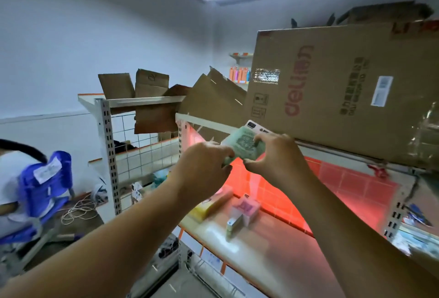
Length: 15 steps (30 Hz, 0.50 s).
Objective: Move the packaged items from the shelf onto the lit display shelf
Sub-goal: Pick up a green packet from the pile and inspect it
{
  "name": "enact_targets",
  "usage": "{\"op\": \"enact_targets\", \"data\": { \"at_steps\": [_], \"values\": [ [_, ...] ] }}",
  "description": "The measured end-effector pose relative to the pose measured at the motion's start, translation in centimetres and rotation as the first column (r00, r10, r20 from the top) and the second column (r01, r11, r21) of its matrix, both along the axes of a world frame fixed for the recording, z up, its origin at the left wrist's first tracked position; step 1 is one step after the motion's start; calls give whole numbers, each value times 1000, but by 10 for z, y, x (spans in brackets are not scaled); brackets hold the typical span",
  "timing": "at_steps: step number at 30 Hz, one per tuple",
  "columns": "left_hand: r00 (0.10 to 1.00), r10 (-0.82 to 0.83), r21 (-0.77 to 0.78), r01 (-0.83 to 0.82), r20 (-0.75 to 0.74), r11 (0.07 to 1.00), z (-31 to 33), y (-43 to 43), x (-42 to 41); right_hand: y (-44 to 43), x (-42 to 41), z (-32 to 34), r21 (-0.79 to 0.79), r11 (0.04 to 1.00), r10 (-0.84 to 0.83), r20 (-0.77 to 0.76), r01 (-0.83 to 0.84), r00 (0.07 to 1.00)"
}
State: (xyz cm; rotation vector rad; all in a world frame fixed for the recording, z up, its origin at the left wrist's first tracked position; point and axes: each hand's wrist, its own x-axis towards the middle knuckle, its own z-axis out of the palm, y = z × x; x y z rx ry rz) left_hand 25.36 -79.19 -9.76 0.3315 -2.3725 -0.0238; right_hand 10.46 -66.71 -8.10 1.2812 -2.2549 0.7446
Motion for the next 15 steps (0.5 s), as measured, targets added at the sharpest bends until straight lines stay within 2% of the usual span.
{"op": "enact_targets", "data": {
  "at_steps": [10, 15],
  "values": [
    [990, -12, 127, -6, 144, 992, -103, -41, -95, -38, -100, -117, 61, 992, 97, 224, -113, 970],
    [953, -30, 227, -41, 303, 973, -166, -57, -147, -65, -164, -195, 147, 982, 65, 306, -115, 950]
  ]
}}
